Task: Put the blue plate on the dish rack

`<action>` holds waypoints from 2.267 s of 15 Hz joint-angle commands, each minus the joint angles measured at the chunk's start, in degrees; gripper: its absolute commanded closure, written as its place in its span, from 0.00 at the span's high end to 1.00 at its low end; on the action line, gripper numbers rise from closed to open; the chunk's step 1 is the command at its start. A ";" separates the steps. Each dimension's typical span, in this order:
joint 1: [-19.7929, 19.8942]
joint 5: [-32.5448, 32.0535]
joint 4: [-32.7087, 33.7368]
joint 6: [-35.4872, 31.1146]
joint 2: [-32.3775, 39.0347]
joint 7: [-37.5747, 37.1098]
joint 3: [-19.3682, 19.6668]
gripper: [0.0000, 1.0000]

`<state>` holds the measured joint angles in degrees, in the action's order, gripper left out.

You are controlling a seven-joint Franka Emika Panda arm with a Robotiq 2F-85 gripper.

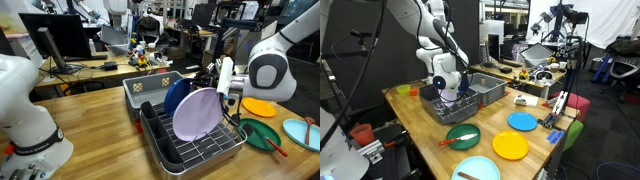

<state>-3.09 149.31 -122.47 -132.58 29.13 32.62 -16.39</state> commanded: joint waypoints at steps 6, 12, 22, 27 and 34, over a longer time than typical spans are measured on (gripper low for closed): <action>1.39 0.00 1.52 -2.47 2.14 -1.03 -2.54 0.02; 1.38 0.00 1.49 -2.95 2.52 -2.14 -2.72 0.32; 0.15 -0.01 0.70 -1.41 1.92 -1.89 -1.31 0.53; 0.15 -0.01 0.70 -1.41 1.92 -1.89 -1.31 0.53; -6.80 -0.86 -2.72 2.38 -2.48 -3.57 6.77 0.99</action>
<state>-5.72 149.25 -122.13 -132.63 30.23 30.63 -14.41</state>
